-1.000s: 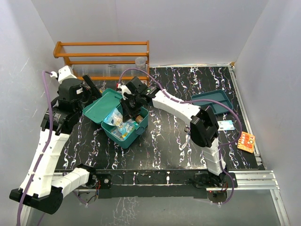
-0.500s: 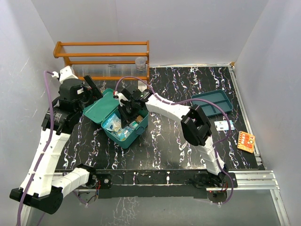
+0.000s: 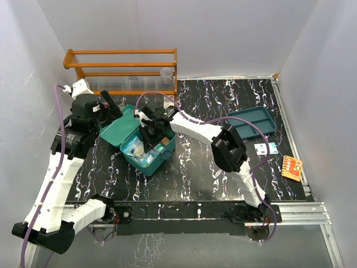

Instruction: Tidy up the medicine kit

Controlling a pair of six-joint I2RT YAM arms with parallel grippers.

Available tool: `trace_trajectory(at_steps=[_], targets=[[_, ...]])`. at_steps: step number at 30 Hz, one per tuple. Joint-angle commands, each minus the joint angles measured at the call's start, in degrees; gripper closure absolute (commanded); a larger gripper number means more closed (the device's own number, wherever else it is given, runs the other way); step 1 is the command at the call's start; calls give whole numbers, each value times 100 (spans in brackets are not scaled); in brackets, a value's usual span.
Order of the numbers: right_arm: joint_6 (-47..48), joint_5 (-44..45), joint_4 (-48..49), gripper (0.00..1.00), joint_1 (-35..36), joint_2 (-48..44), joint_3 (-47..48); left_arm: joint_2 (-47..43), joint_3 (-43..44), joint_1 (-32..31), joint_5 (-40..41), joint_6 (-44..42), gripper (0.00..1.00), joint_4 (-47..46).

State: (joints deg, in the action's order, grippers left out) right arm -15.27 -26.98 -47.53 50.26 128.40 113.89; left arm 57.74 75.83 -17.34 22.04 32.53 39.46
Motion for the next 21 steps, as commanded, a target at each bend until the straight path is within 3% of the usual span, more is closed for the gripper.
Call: trace_trajectory(at_steps=[1,6,9,18,21], targets=[[77,147,112,100,84,251,217,0,-19,20,46,-65,18,-50],[153,524,15,100,133,398,241,98,11,20,28,-45,18,-48],[155,537,-6,93,133,411,352,108,3,16,21,-50,18,-88],[36,703,-91,53,134,-151,586,82,37,20,105,-63,18,-82],[22,945,-15,48,140,-418,445,46,42,20,167,-71,18,-99]])
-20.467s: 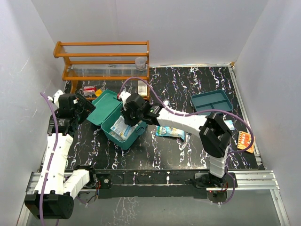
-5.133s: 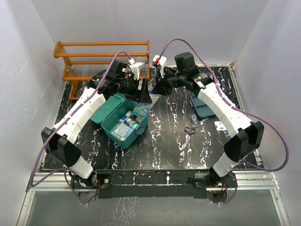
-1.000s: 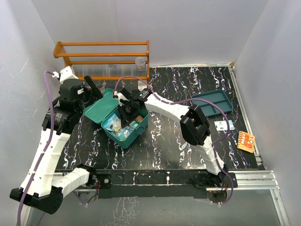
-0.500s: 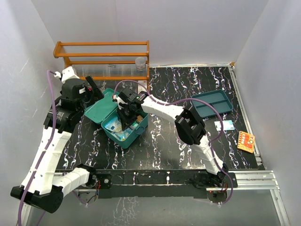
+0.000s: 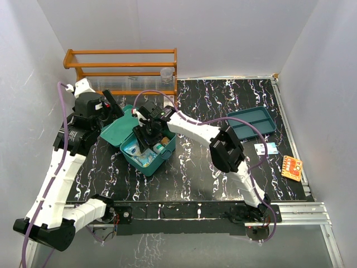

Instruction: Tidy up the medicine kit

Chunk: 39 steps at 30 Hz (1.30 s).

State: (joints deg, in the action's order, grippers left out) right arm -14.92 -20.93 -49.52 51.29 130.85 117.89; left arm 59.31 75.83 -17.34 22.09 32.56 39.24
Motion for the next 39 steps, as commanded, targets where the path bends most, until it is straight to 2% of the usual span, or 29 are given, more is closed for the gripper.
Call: trace_trajectory(at_steps=[1,6,11,15,23,27,31,35,39], targets=[[-2,385,213,47,39,-730,11,-123,50,20,172,-72,18,-82],[188,883,304,47,273,-689,111,-156,146,19,277,-76,18,-124],[302,1221,601,56,502,-499,141,-202,186,20,374,-116,18,-171],[372,1329,713,59,606,-292,135,-194,195,20,378,-136,18,-109],[399,1680,983,74,733,-10,-197,-180,169,20,322,-127,18,-53],[355,1791,1055,78,729,42,-279,-183,147,20,310,-127,18,-37],[295,1659,1005,77,729,-33,-128,-175,151,20,312,-135,18,-48],[209,1609,1010,67,711,-376,97,-178,192,20,344,-190,18,-49],[12,1619,1188,59,590,-935,-109,-207,198,20,366,-205,18,-64]])
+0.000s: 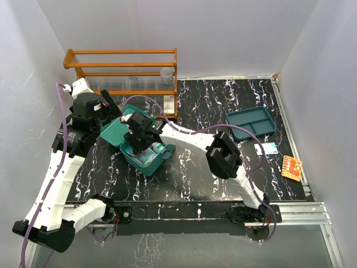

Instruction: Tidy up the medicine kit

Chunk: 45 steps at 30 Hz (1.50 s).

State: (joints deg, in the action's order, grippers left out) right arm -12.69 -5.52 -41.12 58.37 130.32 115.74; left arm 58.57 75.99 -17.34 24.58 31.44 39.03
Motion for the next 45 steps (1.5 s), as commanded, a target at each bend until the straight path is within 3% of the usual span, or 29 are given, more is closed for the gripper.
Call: trace_trajectory(at_steps=[1,12,24,35,38,45], targets=[[-253,67,453,58,-157,-1004,-32,-129,176,19,106,-95,18,-50],[-155,-19,433,56,-246,-1582,-1031,-156,114,21,46,-130,17,-130],[525,-767,-667,73,-55,-974,-724,-174,27,20,55,-122,17,-141],[453,-184,-830,82,-13,-430,-369,-173,-14,20,65,-103,17,-148],[456,-106,-796,81,-10,-580,-235,-175,-14,20,65,-109,17,-141],[459,-453,-770,68,-12,-920,83,-166,-9,20,90,-140,17,-167]])
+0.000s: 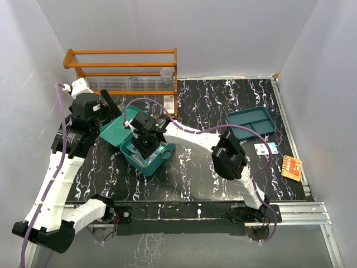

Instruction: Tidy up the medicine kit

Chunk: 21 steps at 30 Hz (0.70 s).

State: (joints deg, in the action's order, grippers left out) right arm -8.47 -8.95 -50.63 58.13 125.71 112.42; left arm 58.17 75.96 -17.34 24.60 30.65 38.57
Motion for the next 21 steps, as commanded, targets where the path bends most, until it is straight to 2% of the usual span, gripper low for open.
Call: trace_trajectory(at_steps=[1,6,9,15,21], targets=[[38,-104,202,67,14,-462,428,-124,-11,20,89,-60,17,-109],[-1,541,460,66,7,-239,418,-127,-25,20,78,-51,17,-111],[-8,729,688,60,14,-185,350,-128,-28,20,71,-51,17,-103],[81,460,863,51,9,2,207,-135,-54,20,54,-46,17,-101],[117,323,1038,51,12,82,-79,-126,-59,20,36,-42,17,-118]])
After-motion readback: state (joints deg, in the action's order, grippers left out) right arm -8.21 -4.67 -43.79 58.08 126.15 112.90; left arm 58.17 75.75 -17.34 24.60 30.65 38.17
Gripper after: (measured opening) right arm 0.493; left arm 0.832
